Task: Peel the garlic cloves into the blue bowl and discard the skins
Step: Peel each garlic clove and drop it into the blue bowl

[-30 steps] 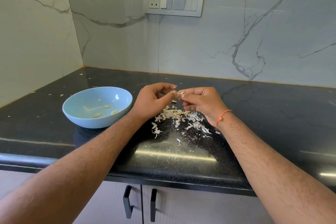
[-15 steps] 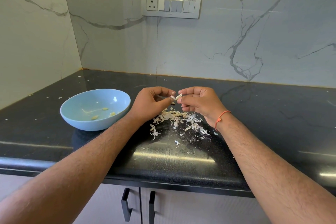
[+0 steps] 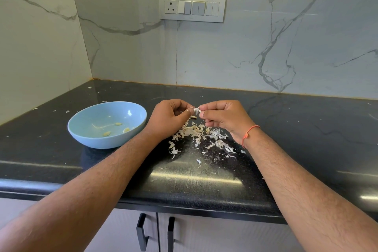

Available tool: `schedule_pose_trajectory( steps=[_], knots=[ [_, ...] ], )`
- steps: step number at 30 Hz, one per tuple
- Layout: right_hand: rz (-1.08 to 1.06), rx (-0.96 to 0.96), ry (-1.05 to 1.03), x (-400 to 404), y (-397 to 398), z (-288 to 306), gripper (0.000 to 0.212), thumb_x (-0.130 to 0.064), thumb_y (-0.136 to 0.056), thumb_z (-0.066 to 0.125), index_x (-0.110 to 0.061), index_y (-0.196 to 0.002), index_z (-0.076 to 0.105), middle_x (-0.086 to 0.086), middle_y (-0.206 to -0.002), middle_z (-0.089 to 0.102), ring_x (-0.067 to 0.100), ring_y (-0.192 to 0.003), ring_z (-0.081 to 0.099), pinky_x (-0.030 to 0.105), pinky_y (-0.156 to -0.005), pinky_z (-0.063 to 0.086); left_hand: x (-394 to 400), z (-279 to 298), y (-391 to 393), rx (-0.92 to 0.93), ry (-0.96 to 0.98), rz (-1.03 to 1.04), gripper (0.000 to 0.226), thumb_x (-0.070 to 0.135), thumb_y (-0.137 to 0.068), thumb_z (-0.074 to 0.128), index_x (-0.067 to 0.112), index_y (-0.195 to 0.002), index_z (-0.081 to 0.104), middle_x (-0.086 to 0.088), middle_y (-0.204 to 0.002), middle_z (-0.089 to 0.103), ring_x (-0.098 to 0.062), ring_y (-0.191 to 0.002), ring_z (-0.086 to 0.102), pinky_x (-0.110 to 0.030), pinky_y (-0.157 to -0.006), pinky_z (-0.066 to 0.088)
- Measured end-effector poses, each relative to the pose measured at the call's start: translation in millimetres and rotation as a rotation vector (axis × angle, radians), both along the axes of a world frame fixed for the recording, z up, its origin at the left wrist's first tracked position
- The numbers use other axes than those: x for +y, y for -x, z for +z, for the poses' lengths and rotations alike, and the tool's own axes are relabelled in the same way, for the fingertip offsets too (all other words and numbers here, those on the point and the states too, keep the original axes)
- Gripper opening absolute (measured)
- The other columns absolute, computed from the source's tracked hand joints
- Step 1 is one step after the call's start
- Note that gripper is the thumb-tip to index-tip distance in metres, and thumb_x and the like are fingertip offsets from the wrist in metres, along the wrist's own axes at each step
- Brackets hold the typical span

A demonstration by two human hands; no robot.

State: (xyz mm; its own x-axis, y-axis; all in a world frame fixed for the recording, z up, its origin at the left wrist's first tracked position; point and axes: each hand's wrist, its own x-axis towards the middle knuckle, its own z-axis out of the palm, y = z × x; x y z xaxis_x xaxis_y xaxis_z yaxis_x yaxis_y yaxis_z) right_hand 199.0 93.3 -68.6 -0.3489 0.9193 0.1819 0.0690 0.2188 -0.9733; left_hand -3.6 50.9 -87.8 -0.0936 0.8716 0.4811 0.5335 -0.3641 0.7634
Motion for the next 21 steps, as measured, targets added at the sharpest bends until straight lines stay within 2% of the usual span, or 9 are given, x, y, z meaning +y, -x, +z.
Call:
schedule_pose_trajectory(
  steps=[3, 7, 10, 12, 15, 17, 21],
  knots=[
    [-0.013, 0.008, 0.006, 1.9, -1.4, 0.4, 0.018, -0.004, -0.08, 0.086, -0.008, -0.098, 0.083, 0.008, -0.084, 0.078, 0.014, -0.07, 0.068, 0.027, -0.069, 0.061, 1.0, -0.6, 0.6, 0.06, -0.025, 0.08, 0.01, 0.027, -0.098, 0.074, 0.019, -0.095, 0.078, 0.021, -0.055, 0.063, 0.003, -0.048, 0.054, -0.012, -0.054, 0.042],
    [-0.012, 0.027, 0.012, 2.3, -2.9, 1.2, 0.019, -0.003, -0.082, 0.084, -0.007, -0.1, 0.082, 0.006, -0.083, 0.076, 0.015, -0.072, 0.065, 0.032, -0.074, 0.063, 0.8, -1.1, 3.5, 0.166, -0.039, 0.13, 0.005, 0.028, -0.091, 0.077, 0.027, -0.095, 0.08, 0.017, -0.072, 0.072, 0.0, -0.064, 0.065, -0.024, -0.065, 0.055],
    [0.013, 0.03, 0.024, 1.7, -2.7, 1.7, 0.026, -0.002, -0.081, 0.084, -0.009, -0.106, 0.08, 0.009, -0.082, 0.072, 0.015, -0.073, 0.065, 0.034, -0.076, 0.063, -3.0, -0.8, 2.8, 0.226, -0.057, 0.076, 0.028, 0.026, -0.084, 0.079, 0.039, -0.109, 0.08, 0.022, -0.089, 0.074, 0.002, -0.087, 0.068, -0.023, -0.076, 0.056],
    [0.033, 0.016, 0.036, 0.8, -2.3, 1.7, 0.031, -0.002, -0.081, 0.084, -0.011, -0.11, 0.079, 0.01, -0.081, 0.071, 0.015, -0.072, 0.066, 0.036, -0.077, 0.063, -4.6, 0.2, 1.7, 0.215, -0.107, 0.011, 0.031, 0.025, -0.088, 0.08, 0.039, -0.115, 0.078, 0.022, -0.098, 0.075, 0.0, -0.097, 0.069, -0.022, -0.078, 0.056],
    [0.061, 0.009, 0.049, 0.2, -1.3, 1.5, 0.035, -0.001, -0.082, 0.084, -0.01, -0.114, 0.076, 0.009, -0.077, 0.07, 0.014, -0.069, 0.065, 0.035, -0.075, 0.062, -5.0, 1.1, 0.2, 0.213, -0.174, -0.04, 0.015, 0.027, -0.091, 0.082, 0.034, -0.104, 0.081, 0.02, -0.094, 0.077, -0.003, -0.091, 0.072, -0.024, -0.075, 0.057],
    [0.057, 0.031, 0.044, 0.2, -1.2, 1.4, 0.034, -0.002, -0.082, 0.084, -0.009, -0.114, 0.076, 0.009, -0.078, 0.072, 0.014, -0.07, 0.064, 0.032, -0.072, 0.06, -5.2, 1.2, -0.9, 0.177, -0.168, -0.052, 0.008, 0.026, -0.092, 0.082, 0.028, -0.099, 0.082, 0.017, -0.086, 0.077, -0.003, -0.079, 0.073, -0.019, -0.071, 0.055],
    [0.042, 0.019, -0.033, -0.2, -2.6, 1.2, 0.021, -0.01, -0.083, 0.086, -0.009, -0.103, 0.08, 0.003, -0.083, 0.076, 0.011, -0.072, 0.066, 0.03, -0.071, 0.062, -3.0, 1.1, 0.0, 0.088, -0.13, -0.01, 0.004, 0.026, -0.093, 0.081, 0.024, -0.096, 0.082, 0.018, -0.081, 0.077, -0.001, -0.072, 0.071, -0.016, -0.068, 0.054]
  ],
)
